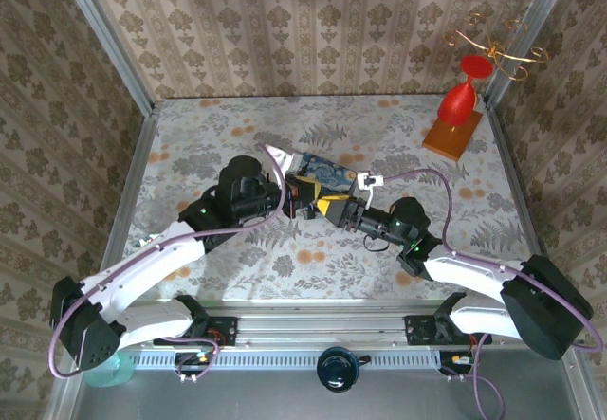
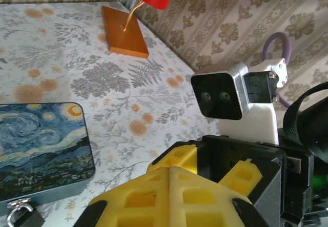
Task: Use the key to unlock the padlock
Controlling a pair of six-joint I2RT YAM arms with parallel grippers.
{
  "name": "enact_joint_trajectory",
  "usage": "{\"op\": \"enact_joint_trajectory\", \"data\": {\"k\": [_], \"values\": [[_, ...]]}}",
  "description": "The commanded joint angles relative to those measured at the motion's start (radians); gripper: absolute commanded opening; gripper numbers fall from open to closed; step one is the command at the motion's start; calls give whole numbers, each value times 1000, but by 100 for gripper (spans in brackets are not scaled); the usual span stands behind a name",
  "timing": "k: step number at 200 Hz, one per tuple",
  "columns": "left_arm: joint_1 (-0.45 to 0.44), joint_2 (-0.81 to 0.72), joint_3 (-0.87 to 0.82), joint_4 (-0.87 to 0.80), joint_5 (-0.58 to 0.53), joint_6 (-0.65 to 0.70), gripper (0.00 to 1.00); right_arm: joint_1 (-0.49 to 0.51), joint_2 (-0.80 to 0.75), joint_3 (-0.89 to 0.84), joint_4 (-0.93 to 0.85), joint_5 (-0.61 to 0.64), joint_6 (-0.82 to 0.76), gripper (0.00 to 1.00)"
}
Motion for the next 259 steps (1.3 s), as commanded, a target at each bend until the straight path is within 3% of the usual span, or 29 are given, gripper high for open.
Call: {"op": "enact_joint_trajectory", "data": {"k": [1,117,232,253,259], "values": [[19,3,-9,64,70,-61,0,4,-4,15,111,-43,7,41],[26,16,-16,108,168,-110,0,4,-8,26,141,-52,6,32],[28,47,-6,115,190,-107,0,12,3,47,137,-73,22,6],[37,47,-7,102,170,-97,0,10,-20,45,61,-22,11,0],[42,45,-7,91,159,-96,5,10,-30,44,27,-6,7,0]]}}
